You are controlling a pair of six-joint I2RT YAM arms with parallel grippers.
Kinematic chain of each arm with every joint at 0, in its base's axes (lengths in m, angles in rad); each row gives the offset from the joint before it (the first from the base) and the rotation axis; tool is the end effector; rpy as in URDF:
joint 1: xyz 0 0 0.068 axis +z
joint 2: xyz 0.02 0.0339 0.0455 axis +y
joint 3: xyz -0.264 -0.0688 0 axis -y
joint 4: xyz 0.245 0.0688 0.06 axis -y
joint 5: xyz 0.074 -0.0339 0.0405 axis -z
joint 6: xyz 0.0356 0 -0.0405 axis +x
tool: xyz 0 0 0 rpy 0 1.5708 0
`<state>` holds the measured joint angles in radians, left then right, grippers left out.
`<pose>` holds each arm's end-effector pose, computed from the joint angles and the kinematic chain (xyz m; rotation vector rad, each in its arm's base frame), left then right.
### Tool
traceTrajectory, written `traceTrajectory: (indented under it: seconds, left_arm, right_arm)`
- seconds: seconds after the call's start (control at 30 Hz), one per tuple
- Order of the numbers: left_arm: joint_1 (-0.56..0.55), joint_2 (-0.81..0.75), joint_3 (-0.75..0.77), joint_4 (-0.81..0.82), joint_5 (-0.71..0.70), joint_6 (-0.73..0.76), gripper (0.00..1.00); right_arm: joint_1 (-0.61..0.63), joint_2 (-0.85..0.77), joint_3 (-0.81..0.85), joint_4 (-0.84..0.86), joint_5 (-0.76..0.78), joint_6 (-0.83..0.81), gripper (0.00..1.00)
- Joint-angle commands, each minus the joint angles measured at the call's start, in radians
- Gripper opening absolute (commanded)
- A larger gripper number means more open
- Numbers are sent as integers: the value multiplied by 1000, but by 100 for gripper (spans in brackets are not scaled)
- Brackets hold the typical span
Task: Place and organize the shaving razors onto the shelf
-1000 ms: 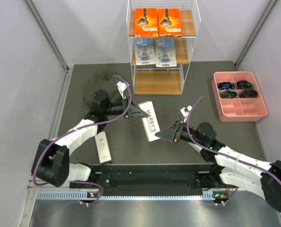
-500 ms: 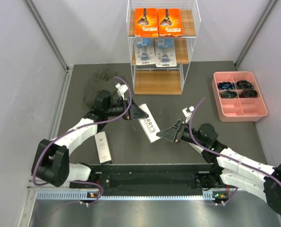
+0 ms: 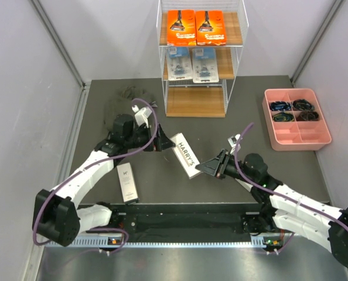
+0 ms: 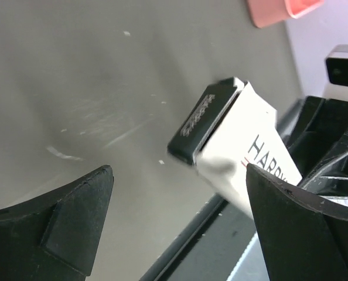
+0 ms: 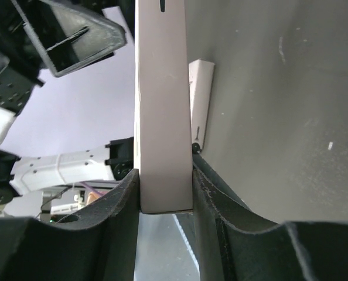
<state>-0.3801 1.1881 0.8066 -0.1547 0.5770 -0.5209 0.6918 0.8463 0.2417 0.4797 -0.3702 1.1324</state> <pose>0.2346 -0.1146 0.2698 0.2149 2.2116 -1.1282 0.1358 0.1292 0.2079 0.1127 1.9908 1.5981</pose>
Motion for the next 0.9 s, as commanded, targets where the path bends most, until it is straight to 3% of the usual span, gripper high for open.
traceTrajectory:
  seconds: [0.0,0.1,0.23,0.37,0.63,0.87]
  left_arm:
    - [4,-84,42,-80,-182,67,99]
    - [4,-142,46,-143,-291,81,99]
    - [4,-215,48,-250,-605,73,99]
    - [4,-242,54,-338,-719,81,99]
    - [4,-231,40,-362,-744,56,99]
    - [4,-222,17,-348,-721,41,99]
  right_arm:
    - [2,-18,4,-16,59,-16,0]
    - [0,-9,-1,-29,76,-10,0]
    - [0,11,-10,-16,85,1,0]
    - [0,28,-8,-7,91,4,0]
    - [-11,76,19,11,100,1,0]
    - [-75,241,97,100,82,-16,0]
